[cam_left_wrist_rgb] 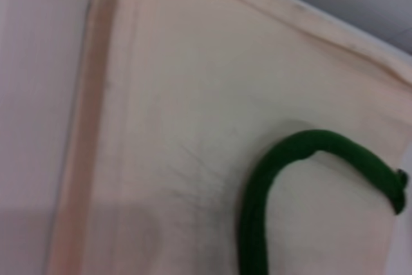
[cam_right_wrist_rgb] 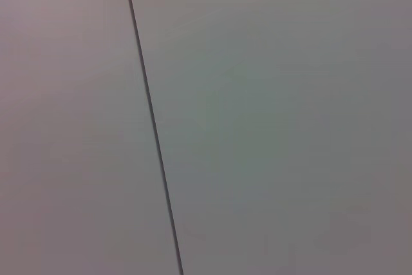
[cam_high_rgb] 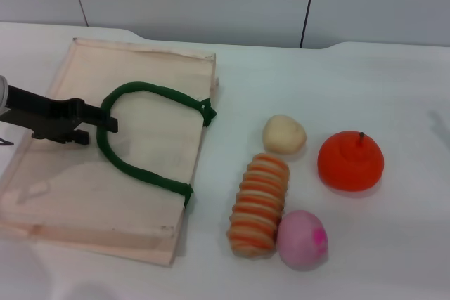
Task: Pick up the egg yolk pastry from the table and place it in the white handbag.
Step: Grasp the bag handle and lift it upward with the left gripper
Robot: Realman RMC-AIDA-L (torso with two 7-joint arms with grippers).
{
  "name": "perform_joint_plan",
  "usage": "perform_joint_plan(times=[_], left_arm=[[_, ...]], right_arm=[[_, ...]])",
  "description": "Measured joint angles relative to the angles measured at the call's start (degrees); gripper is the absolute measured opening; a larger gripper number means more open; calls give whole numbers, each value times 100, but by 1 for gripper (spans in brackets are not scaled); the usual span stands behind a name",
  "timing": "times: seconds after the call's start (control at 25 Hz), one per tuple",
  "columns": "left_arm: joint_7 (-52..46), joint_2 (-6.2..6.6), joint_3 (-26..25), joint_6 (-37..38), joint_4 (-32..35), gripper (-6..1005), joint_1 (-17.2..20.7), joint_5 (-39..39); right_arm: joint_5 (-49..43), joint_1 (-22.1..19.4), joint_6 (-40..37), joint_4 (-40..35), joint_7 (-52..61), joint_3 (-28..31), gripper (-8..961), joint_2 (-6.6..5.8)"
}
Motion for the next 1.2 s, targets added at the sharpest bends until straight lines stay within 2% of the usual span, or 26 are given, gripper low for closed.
perform_joint_plan(times=[0.36, 0.4, 0.68, 1.2], left_arm=[[-95, 41, 0, -554, 371, 756, -102, 236], [-144, 48, 0, -823, 584, 756, -166, 409], [-358, 112, -7, -1267, 945, 756, -361, 849], [-940, 207, 0, -1627, 1381, 743, -744, 1900]], right_arm=[[-5, 62, -6, 8, 0, 8, 877, 19], [-5, 64, -7, 8, 0, 9, 877, 24], [-3, 74, -9, -4, 0, 8, 877, 58], [-27, 137, -9, -1, 0, 8, 878, 79]])
